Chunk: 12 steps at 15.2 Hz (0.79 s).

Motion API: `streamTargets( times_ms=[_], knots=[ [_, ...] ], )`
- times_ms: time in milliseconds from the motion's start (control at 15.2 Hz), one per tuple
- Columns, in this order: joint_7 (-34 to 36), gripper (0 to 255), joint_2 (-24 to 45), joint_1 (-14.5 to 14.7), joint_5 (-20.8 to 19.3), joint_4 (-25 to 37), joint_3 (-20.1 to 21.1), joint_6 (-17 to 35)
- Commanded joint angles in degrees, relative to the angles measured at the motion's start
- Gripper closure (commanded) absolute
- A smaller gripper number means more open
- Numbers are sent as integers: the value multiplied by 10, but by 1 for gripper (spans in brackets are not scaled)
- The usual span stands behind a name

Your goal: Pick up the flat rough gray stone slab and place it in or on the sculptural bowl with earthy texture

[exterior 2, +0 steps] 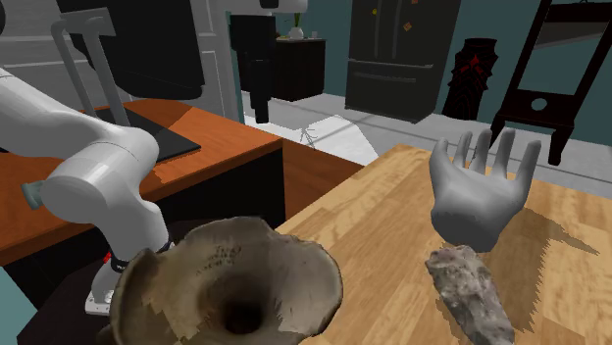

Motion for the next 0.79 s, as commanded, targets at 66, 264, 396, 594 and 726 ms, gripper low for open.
streamTargets(
  times_ms=[66,264,396,594,726],
  knots=[
    [-28,0,1,1,-13,-7,-14,9],
    [-112,0,13,5,-53,-21,-56,38],
    [-167,0,27,7,-78,-25,-84,60],
    [-248,0,56,12,-112,-24,-127,96],
    [-301,0,81,16,-131,-19,-155,122]
  ],
)
